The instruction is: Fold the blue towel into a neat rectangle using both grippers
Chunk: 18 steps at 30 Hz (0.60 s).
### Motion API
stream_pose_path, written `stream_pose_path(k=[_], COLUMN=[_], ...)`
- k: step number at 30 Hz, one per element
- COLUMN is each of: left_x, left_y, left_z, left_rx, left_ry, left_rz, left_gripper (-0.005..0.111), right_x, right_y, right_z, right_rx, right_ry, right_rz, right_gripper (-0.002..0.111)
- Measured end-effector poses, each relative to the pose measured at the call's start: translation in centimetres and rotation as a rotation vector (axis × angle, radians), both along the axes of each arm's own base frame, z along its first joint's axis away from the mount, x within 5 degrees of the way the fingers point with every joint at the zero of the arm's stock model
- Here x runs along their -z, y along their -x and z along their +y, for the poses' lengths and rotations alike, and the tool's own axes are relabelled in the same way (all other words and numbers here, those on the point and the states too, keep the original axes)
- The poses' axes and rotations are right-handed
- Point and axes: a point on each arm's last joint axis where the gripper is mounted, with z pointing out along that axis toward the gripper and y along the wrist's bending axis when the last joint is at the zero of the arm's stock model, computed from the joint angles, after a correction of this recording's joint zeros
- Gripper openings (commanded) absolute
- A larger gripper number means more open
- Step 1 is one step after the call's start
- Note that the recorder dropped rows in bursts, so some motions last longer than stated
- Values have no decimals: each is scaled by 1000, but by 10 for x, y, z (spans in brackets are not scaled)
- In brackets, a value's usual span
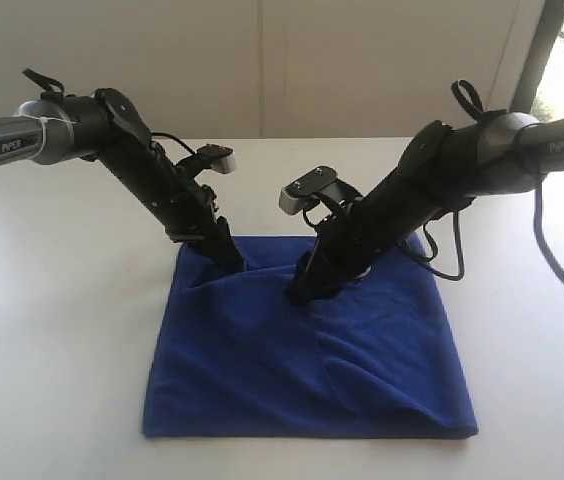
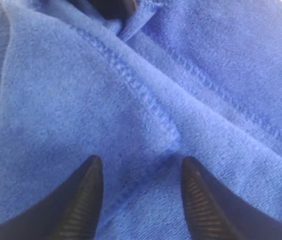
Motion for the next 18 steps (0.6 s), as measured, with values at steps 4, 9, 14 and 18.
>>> stream_pose_path(k=[4, 9, 14, 18], left_x=[0, 0, 0, 0], left_y=[0, 0, 0, 0], left_z=[0, 0, 0, 0], left_rx=[-2, -2, -2, -3], left_ry=[2, 2, 2, 2], left_rz=[-1, -1, -1, 0], left_gripper=[19, 0, 0, 0], right_x=[4, 8, 7, 7], right_y=[-2, -3, -2, 1], right_z=[1, 4, 5, 6], right_rx=[1, 1, -12, -29], right_ry=[-15, -51, -59, -68], right_rz=[-6, -1, 9, 29], right_gripper=[44, 31, 14, 3])
